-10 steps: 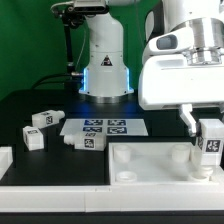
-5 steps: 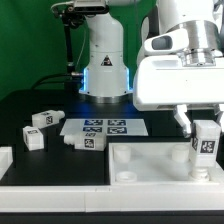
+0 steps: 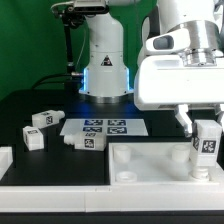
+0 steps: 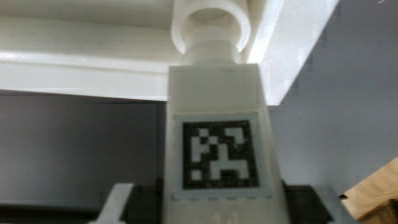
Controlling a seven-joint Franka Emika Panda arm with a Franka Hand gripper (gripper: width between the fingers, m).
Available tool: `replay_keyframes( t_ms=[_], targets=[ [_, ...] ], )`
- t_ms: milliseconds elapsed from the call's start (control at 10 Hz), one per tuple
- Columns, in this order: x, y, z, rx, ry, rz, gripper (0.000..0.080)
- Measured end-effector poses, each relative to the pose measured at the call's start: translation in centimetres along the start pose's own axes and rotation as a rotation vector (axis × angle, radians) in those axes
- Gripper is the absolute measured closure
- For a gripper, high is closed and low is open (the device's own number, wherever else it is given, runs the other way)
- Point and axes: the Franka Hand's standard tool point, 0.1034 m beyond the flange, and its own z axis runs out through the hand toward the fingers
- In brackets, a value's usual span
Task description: Assemble one leg
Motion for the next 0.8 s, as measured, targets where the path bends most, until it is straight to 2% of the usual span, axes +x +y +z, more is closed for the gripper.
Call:
replay_keyframes(
  t_ms=[800],
  targets=[
    [-1.6, 0.1, 1.0, -0.005, -0.02, -0.013, 0.0512]
  ],
)
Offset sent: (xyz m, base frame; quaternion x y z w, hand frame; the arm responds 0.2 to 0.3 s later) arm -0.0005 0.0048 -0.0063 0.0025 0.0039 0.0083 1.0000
